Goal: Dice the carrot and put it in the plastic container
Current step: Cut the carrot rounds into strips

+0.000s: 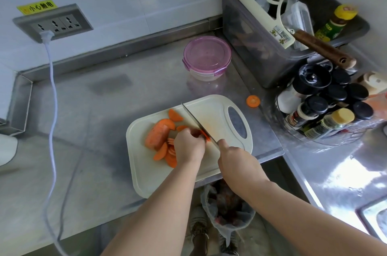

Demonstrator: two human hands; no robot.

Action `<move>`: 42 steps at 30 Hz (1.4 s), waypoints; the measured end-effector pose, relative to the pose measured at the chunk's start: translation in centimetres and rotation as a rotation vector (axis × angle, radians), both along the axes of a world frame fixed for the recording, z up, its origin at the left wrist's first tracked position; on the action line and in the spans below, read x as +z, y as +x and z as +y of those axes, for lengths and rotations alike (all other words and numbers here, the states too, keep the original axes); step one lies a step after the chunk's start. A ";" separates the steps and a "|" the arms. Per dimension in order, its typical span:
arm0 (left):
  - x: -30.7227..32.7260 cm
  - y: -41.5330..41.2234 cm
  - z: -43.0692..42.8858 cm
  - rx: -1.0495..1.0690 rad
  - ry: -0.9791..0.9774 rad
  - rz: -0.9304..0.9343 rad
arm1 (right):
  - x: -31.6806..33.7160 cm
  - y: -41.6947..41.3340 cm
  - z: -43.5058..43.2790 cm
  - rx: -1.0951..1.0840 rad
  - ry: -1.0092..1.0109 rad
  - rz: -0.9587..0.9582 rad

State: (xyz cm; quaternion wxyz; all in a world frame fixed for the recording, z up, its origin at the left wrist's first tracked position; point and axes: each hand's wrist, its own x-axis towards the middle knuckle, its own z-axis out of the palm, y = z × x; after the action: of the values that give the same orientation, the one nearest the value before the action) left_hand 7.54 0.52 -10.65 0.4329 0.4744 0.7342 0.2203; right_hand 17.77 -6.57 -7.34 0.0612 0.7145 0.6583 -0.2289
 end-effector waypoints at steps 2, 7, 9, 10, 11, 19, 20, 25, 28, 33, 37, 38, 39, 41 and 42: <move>0.0 0.0 0.0 -0.003 -0.003 0.007 | 0.1 0.0 0.0 0.004 0.003 -0.003; 0.1 0.0 0.0 0.004 -0.002 -0.003 | 0.2 0.0 0.2 -0.015 0.009 0.021; 0.1 0.0 0.0 0.003 -0.008 -0.005 | 0.1 0.0 0.2 -0.013 0.007 0.022; 0.1 0.0 -0.1 0.002 -0.009 -0.006 | 0.1 0.0 0.3 -0.010 0.004 0.020; 0.1 0.0 -0.1 0.003 -0.009 -0.009 | 0.1 0.1 0.4 -0.008 -0.001 0.022; -0.3 -0.1 0.0 0.005 -0.015 -0.028 | -0.7 0.3 0.5 -0.010 -0.047 0.019; -0.3 -0.1 0.0 -0.001 -0.008 -0.016 | -0.8 0.2 0.5 -0.015 -0.054 0.023; 0.0 -0.2 0.0 -0.010 0.000 0.025 | -1.2 0.4 0.5 -0.019 -0.059 0.035; 0.2 -0.2 -0.2 -0.020 0.014 0.034 | -0.6 0.6 0.5 -0.031 -0.052 0.072; 0.0 -0.1 0.0 0.007 -0.030 -0.059 | -0.3 2.5 0.8 -0.033 0.034 0.018; 1.3 -0.8 0.3 -0.014 -0.057 -0.093 | -0.2 4.7 0.7 0.030 0.210 -0.050; 2.0 -1.4 0.6 0.004 -0.036 -0.099 | 0.0 5.3 0.4 0.058 0.263 -0.057; 2.8 -2.3 1.2 0.049 0.004 -0.121 | 0.1 6.0 0.1 0.098 0.339 -0.053; 4.7 -4.4 2.7 0.181 0.165 -0.123 | 0.1 7.4 -0.6 0.204 0.479 -0.065; 5.9 -5.4 3.4 0.217 0.290 -0.059 | 0.1 8.0 -0.9 0.251 0.519 -0.069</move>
State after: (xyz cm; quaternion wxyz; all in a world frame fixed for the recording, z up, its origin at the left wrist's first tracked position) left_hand 2.13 3.91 -4.74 0.3550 0.4432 0.7287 0.3829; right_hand 25.78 -7.50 -7.25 -0.0734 0.6267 0.7755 -0.0189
